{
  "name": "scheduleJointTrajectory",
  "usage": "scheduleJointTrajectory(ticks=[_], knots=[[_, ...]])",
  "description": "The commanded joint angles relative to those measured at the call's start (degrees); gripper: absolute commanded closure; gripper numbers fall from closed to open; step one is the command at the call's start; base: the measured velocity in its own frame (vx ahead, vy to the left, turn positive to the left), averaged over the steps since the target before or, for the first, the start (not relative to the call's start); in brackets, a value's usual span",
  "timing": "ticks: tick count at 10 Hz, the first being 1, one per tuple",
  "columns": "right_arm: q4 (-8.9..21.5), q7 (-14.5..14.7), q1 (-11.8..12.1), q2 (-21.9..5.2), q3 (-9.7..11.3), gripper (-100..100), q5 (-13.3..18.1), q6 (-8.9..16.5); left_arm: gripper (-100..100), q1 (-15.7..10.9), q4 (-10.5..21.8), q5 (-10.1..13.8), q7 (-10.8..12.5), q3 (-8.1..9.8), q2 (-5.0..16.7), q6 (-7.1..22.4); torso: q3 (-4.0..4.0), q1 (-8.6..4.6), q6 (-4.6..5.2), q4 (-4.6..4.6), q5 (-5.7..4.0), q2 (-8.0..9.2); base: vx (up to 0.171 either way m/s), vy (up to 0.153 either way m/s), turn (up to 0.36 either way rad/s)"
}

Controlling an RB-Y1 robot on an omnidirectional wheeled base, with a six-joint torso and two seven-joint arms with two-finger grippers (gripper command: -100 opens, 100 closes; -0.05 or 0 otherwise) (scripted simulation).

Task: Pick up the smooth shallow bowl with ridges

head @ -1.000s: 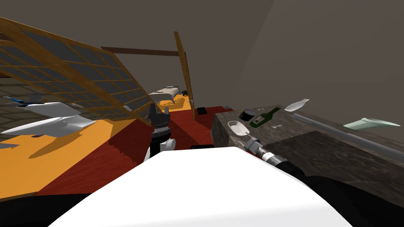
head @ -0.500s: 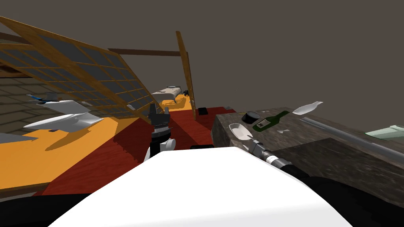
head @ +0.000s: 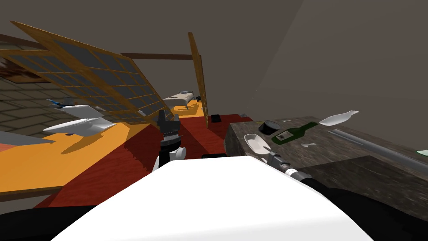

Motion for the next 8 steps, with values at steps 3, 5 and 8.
scheduleJointTrajectory(ticks=[3,5,8], knots=[[2.0,2.2,0.8,0.2,0.0,-100,2.2,-1.7,0,0.0,0.0,0.0,0.0,-0.01,0.0,0.0,0.05,0.03,-0.03,0.02,0.02,0.08,0.038,-0.022,0.056],[2.0,2.2,0.8,0.2,0.0,-100,2.2,-1.7,0,0.0,0.0,0.0,0.0,0.00,0.0,0.0,0.07,0.07,0.01,0.03,0.02,0.12,0.020,-0.010,-0.012],[3.8,1.6,1.5,-1.0,2.3,-100,4.4,-1.0,0,0.0,0.0,0.0,0.0,0.00,0.0,0.0,0.02,0.11,-0.01,0.01,0.03,0.02,0.049,-0.004,0.053]])
